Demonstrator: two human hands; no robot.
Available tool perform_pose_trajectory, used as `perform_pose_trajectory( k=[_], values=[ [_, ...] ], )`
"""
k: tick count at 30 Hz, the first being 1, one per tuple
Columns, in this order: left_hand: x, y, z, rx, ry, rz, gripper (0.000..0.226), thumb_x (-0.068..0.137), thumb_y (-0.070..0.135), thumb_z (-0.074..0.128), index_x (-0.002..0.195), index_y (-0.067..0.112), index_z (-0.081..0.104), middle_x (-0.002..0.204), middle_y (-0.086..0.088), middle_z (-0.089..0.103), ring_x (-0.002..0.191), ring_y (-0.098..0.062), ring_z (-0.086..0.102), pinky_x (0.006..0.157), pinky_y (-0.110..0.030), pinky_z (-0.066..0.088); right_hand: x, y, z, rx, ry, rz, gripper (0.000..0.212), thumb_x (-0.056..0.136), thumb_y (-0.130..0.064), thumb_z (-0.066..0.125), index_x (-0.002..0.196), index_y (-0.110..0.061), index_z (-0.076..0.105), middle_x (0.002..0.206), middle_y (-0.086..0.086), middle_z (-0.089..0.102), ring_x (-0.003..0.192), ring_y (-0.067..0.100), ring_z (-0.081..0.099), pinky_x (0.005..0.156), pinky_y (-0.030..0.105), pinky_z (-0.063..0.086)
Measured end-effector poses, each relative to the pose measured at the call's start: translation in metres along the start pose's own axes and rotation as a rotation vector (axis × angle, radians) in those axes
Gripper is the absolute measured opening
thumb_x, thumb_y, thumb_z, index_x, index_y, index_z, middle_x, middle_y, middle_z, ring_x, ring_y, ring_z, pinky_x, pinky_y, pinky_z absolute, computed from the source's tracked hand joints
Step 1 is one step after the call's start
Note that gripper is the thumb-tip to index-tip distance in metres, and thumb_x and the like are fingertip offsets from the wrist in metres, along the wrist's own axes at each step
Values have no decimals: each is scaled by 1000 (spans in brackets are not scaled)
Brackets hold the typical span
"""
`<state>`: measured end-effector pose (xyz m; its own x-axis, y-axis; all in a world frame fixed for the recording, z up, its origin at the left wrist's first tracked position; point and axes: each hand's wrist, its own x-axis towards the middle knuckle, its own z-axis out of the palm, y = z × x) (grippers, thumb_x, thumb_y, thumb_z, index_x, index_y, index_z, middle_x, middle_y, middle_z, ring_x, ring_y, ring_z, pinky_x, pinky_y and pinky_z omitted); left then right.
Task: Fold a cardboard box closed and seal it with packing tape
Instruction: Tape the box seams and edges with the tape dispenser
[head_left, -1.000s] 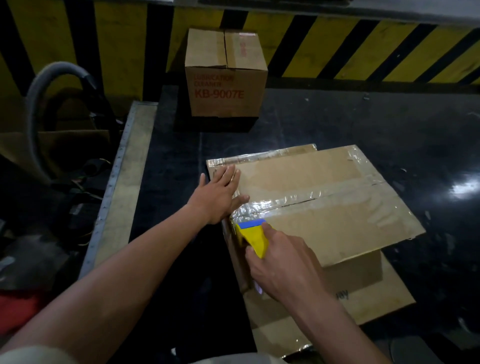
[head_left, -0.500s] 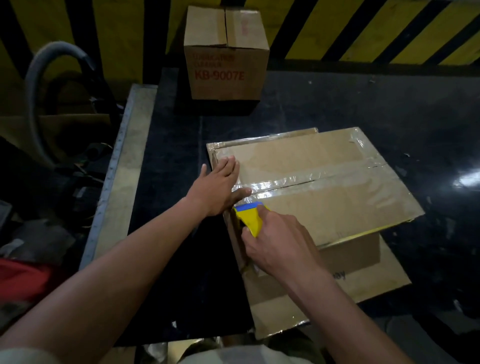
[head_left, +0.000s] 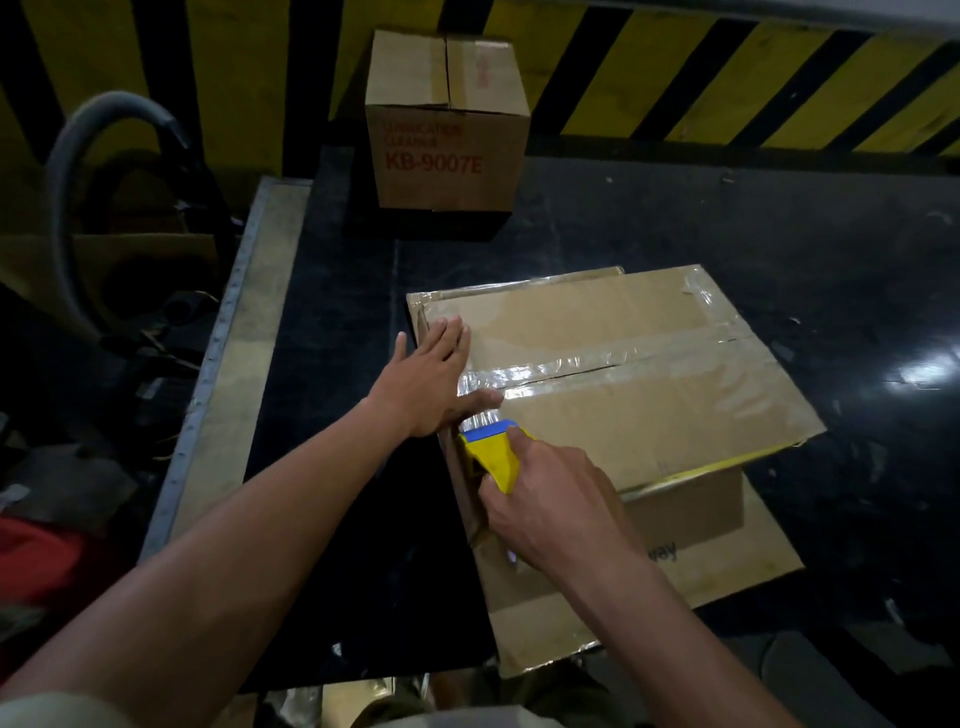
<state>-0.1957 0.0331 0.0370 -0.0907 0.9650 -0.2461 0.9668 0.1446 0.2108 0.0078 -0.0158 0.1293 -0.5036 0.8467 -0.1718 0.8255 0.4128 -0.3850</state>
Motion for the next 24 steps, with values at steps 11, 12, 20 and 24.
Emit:
perform_pose_trajectory(
  k=[11,12,20,24],
  values=[
    [-7,3,2,53,71,48,109,87,86,13,161,7,-3,169,-8,-15,156,-23,-13,124,-56,-5,-21,7,8,-21,-18,31,56,88,-48,49,138,-24,42,103,14,63,97,37,61,71,37,42],
    [-10,5,5,59,81,72,107,88,85,12,161,8,-1,170,-8,-13,156,-23,-11,125,-55,-3,-22,8,8,-21,-4,25,56,88,-49,48,138,-25,42,101,13,62,96,37,61,70,37,39],
    [-17,9,10,-4,57,82,99,91,81,22,163,17,-2,170,3,-11,156,-14,-12,123,-55,-1,-45,15,5,82,41,5,56,89,-46,50,141,-34,36,81,5,49,82,32,59,62,36,38],
    [-19,9,12,-1,51,84,100,90,82,19,162,16,-3,170,1,-11,156,-16,-13,124,-56,-1,-52,17,5,70,-1,63,63,91,-47,49,149,-35,28,84,5,49,81,29,56,64,35,37]
  ],
)
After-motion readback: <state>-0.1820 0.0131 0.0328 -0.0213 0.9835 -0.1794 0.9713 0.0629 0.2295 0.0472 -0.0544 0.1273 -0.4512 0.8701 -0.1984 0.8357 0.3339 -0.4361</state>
